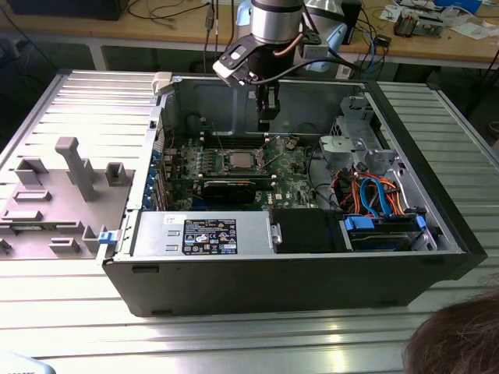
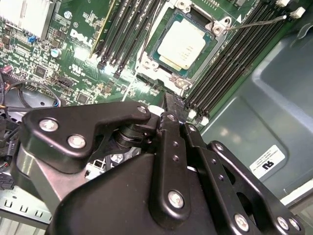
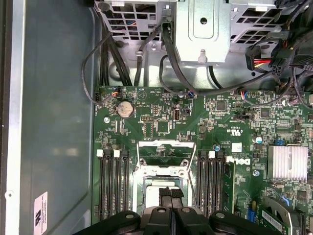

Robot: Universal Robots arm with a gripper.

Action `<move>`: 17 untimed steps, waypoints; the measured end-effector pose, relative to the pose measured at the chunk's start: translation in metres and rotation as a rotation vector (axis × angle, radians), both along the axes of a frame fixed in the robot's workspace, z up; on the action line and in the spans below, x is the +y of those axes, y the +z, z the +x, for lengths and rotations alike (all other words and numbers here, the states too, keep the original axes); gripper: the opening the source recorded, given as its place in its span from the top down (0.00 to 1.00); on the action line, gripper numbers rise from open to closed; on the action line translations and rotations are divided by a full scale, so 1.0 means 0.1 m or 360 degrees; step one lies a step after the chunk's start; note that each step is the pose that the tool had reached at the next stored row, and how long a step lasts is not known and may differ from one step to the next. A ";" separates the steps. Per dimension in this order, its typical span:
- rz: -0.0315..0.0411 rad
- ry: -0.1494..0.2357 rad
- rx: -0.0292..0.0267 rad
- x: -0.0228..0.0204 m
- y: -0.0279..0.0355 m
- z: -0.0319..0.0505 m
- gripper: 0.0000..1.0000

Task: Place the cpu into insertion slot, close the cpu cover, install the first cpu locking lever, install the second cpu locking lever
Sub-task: 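Close the cpu cover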

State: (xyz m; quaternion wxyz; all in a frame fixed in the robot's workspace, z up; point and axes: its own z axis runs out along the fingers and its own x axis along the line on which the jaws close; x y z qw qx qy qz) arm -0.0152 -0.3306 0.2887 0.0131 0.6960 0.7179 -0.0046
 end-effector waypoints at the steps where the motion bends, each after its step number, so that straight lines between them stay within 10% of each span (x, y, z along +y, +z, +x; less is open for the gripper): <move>1: 0.0000 0.0000 0.00000 0.000 0.000 0.005 0.89; 17: 0.0000 0.0000 0.00002 0.000 -0.007 0.095 0.89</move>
